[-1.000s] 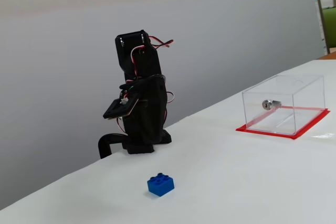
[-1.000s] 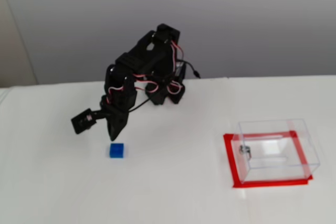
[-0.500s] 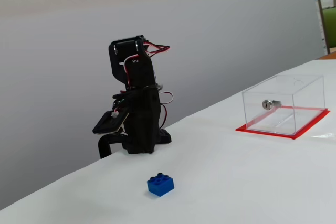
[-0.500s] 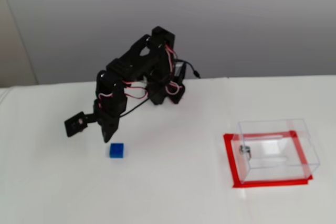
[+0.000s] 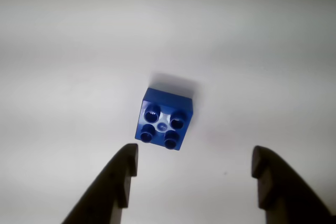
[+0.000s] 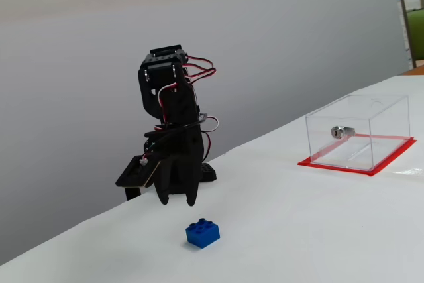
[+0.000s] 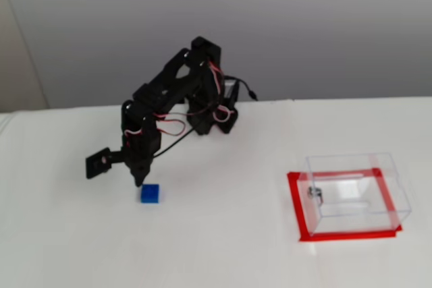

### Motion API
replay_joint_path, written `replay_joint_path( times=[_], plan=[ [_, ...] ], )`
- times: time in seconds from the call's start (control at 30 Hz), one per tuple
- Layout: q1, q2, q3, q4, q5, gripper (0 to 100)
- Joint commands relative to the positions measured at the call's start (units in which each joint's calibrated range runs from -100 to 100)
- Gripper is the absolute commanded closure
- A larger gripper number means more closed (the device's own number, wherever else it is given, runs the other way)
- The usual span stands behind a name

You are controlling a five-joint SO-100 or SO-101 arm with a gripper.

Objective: Pick the blue lego brick and place it into the transparent box

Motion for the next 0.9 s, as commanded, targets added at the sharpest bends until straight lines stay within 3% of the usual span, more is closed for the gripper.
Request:
replay_joint_path(
  times=[0.0,0.87],
  plan=[
    [-0.50,-0.26,-1.03,-2.70,-1.39,75],
    [-5.09,6.78,4.48,-13.14,-4.16,76]
  ],
)
